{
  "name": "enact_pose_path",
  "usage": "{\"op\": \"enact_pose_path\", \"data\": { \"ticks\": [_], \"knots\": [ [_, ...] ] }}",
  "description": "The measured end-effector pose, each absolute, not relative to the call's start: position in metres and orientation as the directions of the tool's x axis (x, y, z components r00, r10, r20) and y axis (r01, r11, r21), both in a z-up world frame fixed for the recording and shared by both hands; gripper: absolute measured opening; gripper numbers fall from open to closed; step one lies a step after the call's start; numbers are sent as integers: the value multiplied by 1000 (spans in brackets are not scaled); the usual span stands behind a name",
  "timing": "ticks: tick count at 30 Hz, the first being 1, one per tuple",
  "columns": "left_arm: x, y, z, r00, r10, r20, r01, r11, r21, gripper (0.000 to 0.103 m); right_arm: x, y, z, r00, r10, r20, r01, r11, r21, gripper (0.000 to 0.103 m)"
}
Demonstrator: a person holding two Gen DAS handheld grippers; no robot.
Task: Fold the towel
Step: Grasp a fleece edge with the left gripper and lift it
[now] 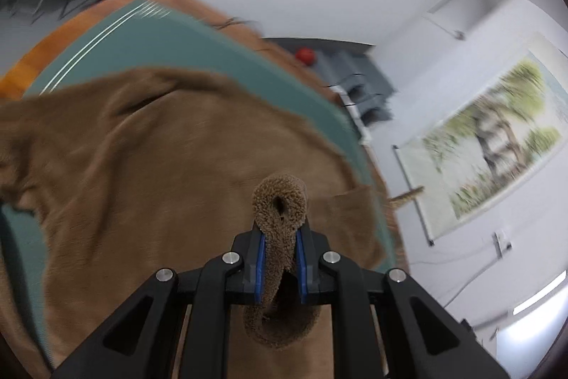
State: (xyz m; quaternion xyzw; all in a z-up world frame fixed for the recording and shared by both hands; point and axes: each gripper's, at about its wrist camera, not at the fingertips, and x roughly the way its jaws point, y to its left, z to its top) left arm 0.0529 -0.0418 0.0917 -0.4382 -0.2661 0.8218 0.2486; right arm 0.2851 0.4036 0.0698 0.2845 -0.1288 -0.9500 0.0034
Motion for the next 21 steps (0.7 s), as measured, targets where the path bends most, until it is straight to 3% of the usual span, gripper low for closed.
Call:
{"op": "enact_pose_path", "data": {
  "ticks": [8, 15, 21],
  "knots": [
    [35, -61, 74, -503, 632, -590, -158, -738, -657, 16, 245, 377, 82, -818, -5, -575, -27, -998, 48, 79],
    [21, -70, 86, -537, 605, -588, -199, -768, -609, 16, 184, 368, 97, -809, 17, -587, -8, -1000, -17, 79],
    [-8, -74, 57, -508, 562, -653, -145, -803, -578, 17, 117, 335, 80, -731, -110, -673, 167, -986, -21, 79]
  ]
}}
